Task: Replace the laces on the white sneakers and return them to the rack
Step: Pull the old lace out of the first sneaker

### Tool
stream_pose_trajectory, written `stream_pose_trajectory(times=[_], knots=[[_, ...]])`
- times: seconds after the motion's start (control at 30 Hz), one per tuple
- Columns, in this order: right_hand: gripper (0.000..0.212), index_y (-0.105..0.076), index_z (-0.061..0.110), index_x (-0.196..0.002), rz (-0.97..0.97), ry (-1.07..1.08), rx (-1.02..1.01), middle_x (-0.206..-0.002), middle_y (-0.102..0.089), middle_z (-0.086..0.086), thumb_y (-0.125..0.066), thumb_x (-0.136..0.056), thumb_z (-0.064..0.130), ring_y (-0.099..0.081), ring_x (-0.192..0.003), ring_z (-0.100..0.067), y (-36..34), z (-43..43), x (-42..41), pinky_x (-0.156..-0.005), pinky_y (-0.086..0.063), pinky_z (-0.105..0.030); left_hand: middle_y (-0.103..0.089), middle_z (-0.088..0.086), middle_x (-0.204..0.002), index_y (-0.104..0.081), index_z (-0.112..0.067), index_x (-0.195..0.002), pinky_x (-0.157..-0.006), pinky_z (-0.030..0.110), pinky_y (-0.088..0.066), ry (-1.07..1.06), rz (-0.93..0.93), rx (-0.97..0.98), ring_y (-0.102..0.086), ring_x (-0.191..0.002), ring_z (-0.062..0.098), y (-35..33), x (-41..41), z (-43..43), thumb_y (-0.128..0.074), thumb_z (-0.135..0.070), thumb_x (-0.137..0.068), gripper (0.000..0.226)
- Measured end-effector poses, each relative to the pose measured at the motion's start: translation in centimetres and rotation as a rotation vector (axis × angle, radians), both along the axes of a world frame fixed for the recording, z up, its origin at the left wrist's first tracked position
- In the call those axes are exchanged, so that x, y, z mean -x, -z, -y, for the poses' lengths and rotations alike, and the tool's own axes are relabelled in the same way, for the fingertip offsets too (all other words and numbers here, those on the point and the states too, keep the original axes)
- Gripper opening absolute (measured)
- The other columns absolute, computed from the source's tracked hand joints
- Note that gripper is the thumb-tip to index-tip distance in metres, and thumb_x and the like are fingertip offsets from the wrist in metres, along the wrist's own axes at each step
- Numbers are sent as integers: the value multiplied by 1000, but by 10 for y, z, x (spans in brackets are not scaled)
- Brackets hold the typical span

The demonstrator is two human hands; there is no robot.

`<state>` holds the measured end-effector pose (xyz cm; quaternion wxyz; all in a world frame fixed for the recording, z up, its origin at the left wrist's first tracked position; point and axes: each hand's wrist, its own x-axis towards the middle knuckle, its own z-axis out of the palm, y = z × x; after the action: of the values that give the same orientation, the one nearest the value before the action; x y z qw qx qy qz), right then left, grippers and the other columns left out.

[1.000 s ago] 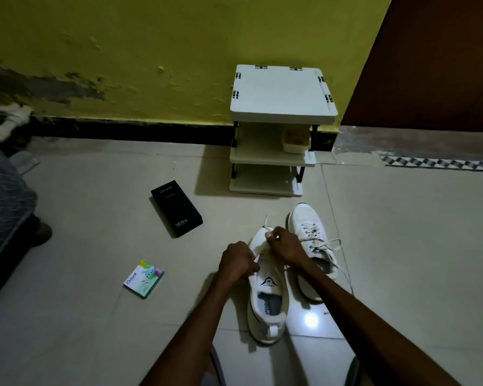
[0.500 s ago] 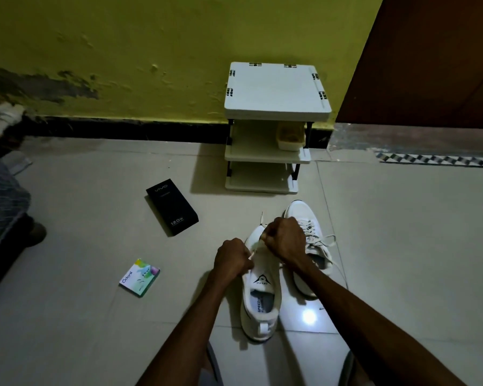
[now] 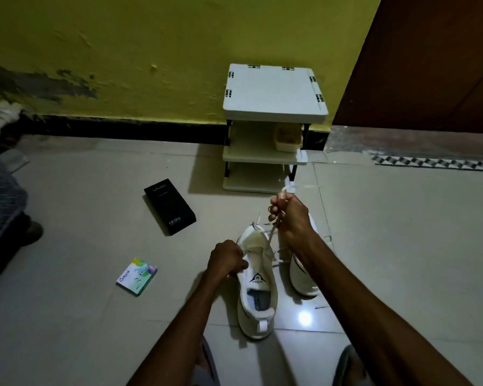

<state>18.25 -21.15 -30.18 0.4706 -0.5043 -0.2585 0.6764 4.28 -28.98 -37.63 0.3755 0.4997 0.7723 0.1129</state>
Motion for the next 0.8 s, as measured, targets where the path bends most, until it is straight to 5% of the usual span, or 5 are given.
stream_pose_trajectory(times=[0.2, 0.33, 0.5, 0.67, 0.8], knots=[[36, -61, 13, -130, 1044, -566, -453, -131, -61, -8, -59, -94, 16, -56, -121, -24, 12, -3, -14, -100, -44, -33, -64, 5, -114, -66, -20, -117, -80, 30, -53, 33, -48, -121, -64, -101, 23, 7, -13, 2, -73, -13, -73, 46], [40, -56, 14, -128, 1718, -632, -490, -132, -51, -13, -60, -89, 22, -45, -122, -35, 28, 18, -20, -91, -46, -42, -48, 6, -119, -63, -26, -123, -84, 32, -50, 164, -101, -207, -58, -107, 25, 15, -19, 2, -64, -9, -78, 48], [29, -71, 13, -88, 1524, -762, -421, -87, -69, -7, -67, -84, 41, -66, -83, -23, 48, 54, -28, -67, -51, -28, -45, 5, -119, -65, -28, -110, -83, 34, -46, 247, -195, -253, -54, -110, 25, 19, -28, -7, -59, -13, -85, 30], [24, -52, 15, -71, 1507, -739, -545, -73, -59, -5, -56, -90, 29, -62, -72, -22, 70, 76, -31, -58, -32, -25, -53, 2, -112, -70, -26, -92, -82, 35, -49, 321, -263, -334, -56, -105, 22, 25, -30, -15, -66, -25, -83, 10], [30, -39, 18, -56, 1354, -610, -390, -56, -43, 4, -62, -72, 27, -50, -55, -19, 69, 79, -34, -47, -25, -23, -57, 1, -94, -65, -22, -70, -73, 34, -47, 183, -135, -353, -57, -90, 22, 35, -29, -21, -65, -23, -80, 10]])
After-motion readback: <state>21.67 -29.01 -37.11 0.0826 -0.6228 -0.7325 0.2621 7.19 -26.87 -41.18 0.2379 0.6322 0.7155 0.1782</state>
